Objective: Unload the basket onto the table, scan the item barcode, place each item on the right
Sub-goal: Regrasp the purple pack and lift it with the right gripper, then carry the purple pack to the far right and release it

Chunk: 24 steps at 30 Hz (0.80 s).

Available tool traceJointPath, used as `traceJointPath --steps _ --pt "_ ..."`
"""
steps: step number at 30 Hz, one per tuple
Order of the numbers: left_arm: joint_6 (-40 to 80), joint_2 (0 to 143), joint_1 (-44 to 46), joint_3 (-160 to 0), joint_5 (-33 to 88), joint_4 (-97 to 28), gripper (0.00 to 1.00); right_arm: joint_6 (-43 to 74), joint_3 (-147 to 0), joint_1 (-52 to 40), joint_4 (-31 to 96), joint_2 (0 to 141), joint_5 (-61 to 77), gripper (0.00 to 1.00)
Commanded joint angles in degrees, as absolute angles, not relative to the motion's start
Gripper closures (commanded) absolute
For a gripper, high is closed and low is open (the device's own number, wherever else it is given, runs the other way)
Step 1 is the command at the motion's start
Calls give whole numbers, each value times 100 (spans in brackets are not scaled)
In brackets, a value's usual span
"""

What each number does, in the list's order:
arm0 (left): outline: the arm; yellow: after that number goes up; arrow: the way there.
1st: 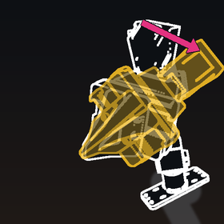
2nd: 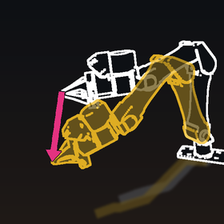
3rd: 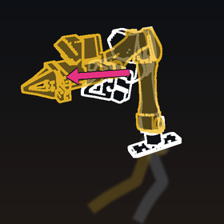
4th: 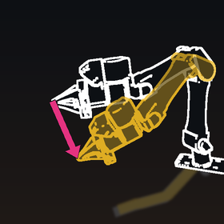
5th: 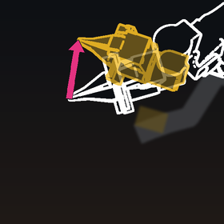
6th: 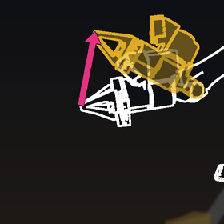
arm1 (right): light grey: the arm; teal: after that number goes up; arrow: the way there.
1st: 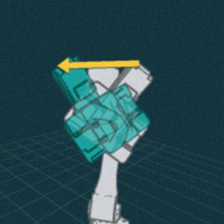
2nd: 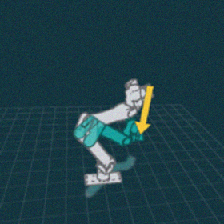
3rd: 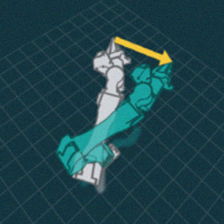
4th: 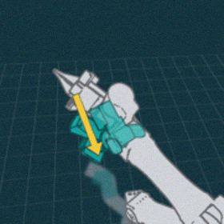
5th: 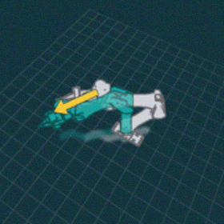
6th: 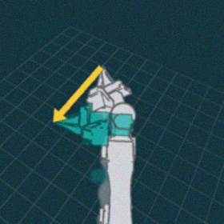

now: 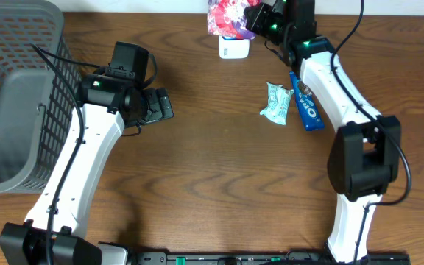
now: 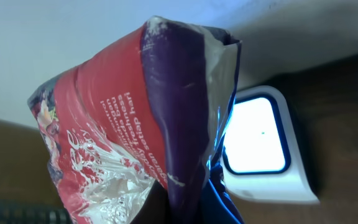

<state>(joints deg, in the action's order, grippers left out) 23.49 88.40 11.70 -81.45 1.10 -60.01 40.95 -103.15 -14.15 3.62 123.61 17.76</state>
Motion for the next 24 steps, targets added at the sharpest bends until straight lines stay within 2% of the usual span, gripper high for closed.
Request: traceJointPath --steps 1,10,17,24 --pt "2252 8853 1153 -8132 38 -6020 2 4700 -10383 -1426 126 12772 1592 99" --pt "2252 8853 1153 -8132 38 -6018 2 4851 -10385 -1105 -145 13111 1730 99" --pt "2255 8853 1153 -8132 38 -6018 2 4766 -10630 -624 -239 13082 2705 99" --pt "2255 8853 1153 -8132 38 -6018 2 4058 -10796 250 727 12737 3114 99"
